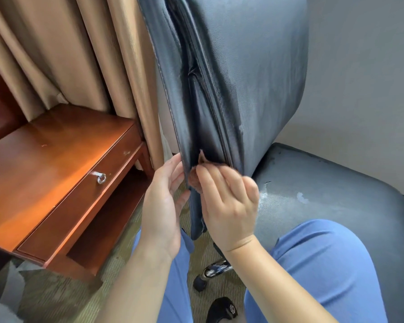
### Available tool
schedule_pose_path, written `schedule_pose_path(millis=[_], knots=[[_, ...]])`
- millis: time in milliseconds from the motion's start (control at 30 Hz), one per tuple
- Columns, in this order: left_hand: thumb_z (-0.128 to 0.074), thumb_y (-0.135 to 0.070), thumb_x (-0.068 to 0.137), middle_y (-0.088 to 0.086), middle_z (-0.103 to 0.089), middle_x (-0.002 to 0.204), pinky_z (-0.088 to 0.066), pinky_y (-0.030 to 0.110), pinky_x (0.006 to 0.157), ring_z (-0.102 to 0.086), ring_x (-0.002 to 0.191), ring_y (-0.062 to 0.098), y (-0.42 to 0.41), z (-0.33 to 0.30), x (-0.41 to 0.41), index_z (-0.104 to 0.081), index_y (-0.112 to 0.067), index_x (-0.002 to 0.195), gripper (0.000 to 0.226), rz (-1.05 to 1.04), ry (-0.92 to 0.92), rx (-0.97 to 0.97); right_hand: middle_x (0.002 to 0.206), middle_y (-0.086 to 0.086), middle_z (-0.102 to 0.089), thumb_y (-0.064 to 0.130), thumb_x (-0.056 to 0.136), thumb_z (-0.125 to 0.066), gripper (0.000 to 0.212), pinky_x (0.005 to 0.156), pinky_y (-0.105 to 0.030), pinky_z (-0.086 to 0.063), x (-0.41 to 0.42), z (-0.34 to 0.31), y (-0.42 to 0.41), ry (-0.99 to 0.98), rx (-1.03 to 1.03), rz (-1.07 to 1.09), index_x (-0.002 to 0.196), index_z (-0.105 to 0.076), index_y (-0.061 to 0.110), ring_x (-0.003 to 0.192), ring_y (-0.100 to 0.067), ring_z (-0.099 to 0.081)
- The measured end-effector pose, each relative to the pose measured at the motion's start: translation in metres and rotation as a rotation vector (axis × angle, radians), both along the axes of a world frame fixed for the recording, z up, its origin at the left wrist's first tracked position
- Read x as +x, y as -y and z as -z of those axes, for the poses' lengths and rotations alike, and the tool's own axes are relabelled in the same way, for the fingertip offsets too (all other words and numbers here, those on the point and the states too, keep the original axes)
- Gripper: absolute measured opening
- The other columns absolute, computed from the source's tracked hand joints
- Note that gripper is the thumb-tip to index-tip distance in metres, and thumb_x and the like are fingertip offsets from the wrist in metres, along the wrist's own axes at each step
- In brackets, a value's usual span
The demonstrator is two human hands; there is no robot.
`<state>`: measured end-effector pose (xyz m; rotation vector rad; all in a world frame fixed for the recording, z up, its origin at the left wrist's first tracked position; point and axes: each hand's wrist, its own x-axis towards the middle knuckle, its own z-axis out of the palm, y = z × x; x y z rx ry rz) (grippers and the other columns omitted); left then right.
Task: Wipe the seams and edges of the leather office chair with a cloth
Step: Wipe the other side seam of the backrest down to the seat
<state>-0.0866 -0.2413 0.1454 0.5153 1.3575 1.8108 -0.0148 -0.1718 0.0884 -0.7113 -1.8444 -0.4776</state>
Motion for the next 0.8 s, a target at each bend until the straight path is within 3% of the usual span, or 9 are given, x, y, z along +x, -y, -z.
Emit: schedule_pose_path(millis=[133,333,433,667,800], knots=[[-0.037,-0.034,0.099,-0.008,-0.069,0.118,-0.040,0.041,0.106,-0.060,0.115,0.004,0.001,0.000,0.002,-0.067,-0.025,0.120,0.038,-0.010,-0.012,0.010,0.094,0.011,-0.070,0.016,0.087,-0.064,0.013,0.077,-0.029,-0.038,0.007,0.015,0.002,0.077,-0.029,-0.008,0.095,-0.073,0.020,0.086,-0.012,-0.065],[-0.038,-0.034,0.099,-0.010,-0.069,0.119,-0.041,0.038,0.106,-0.058,0.117,0.003,0.000,0.000,0.002,-0.067,-0.027,0.118,0.035,0.001,0.020,-0.012,0.101,0.013,-0.071,0.017,0.093,-0.055,0.020,0.071,-0.032,-0.040,0.000,-0.037,0.005,-0.147,0.005,-0.075,0.093,-0.074,0.019,0.090,-0.012,-0.059],[-0.037,-0.035,0.099,-0.009,-0.068,0.120,-0.041,0.039,0.106,-0.058,0.118,0.003,0.000,0.000,0.002,-0.066,-0.027,0.119,0.036,-0.003,0.016,-0.013,0.099,0.011,-0.070,0.016,0.094,-0.052,0.021,0.072,-0.032,-0.040,-0.006,-0.041,-0.002,-0.108,0.010,-0.045,0.094,-0.073,0.017,0.088,-0.014,-0.057],[-0.037,-0.034,0.099,-0.011,-0.070,0.114,-0.043,0.036,0.101,-0.061,0.112,0.001,0.006,-0.002,0.003,-0.066,-0.027,0.113,0.034,-0.014,-0.003,-0.019,0.085,0.013,-0.068,0.022,0.090,-0.062,0.012,0.065,-0.030,-0.039,0.010,0.027,0.004,0.090,-0.051,0.023,0.080,-0.069,0.021,0.070,-0.015,-0.060],[-0.035,-0.032,0.099,-0.013,-0.072,0.110,-0.044,0.032,0.096,-0.062,0.108,0.000,0.011,0.001,0.005,-0.068,-0.030,0.106,0.034,-0.004,-0.024,-0.031,0.086,0.012,-0.069,0.015,0.091,-0.057,0.016,0.066,-0.032,-0.039,0.014,0.025,0.009,0.069,-0.084,-0.009,0.084,-0.072,0.019,0.072,-0.016,-0.061]])
